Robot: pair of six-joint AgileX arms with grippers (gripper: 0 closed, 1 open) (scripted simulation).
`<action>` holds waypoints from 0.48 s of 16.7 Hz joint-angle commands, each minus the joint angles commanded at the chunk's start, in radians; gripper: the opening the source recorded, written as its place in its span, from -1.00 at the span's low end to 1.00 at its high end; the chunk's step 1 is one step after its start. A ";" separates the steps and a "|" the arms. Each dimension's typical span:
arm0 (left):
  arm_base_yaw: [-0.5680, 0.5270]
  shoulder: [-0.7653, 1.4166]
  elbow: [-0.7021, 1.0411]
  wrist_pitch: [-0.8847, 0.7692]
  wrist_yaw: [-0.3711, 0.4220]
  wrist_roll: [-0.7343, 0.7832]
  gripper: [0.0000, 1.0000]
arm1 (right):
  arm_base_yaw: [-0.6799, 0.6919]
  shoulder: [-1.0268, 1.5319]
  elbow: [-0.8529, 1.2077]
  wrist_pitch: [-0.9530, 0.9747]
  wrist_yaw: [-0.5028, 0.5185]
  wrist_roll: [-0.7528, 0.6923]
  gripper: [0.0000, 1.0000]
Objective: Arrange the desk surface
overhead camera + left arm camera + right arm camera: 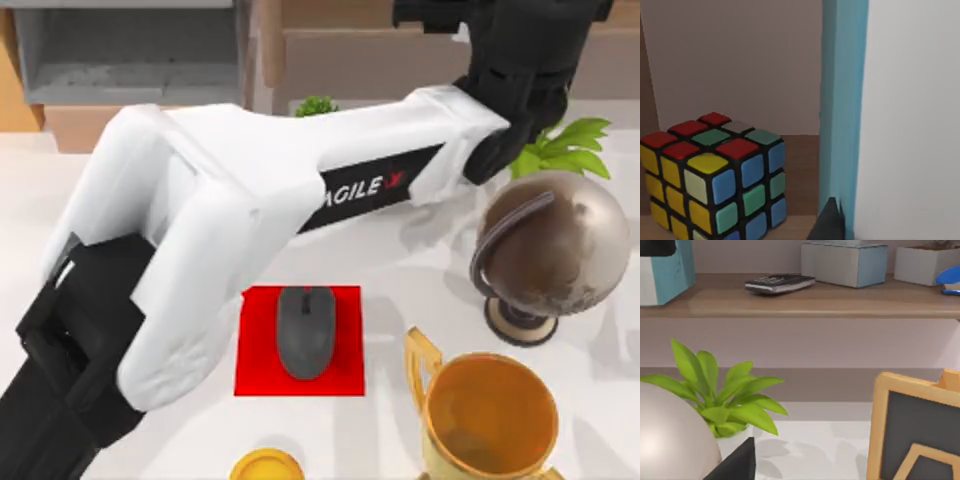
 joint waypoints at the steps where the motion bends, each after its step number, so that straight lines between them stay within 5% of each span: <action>1: -0.002 -0.016 -0.018 -0.003 0.010 0.016 -1.00 | 0.000 0.000 0.000 0.000 0.000 0.000 1.00; 8: -0.010 -0.315 -0.368 -0.056 0.175 0.301 -1.00 | 0.000 0.000 0.000 0.000 0.000 0.000 1.00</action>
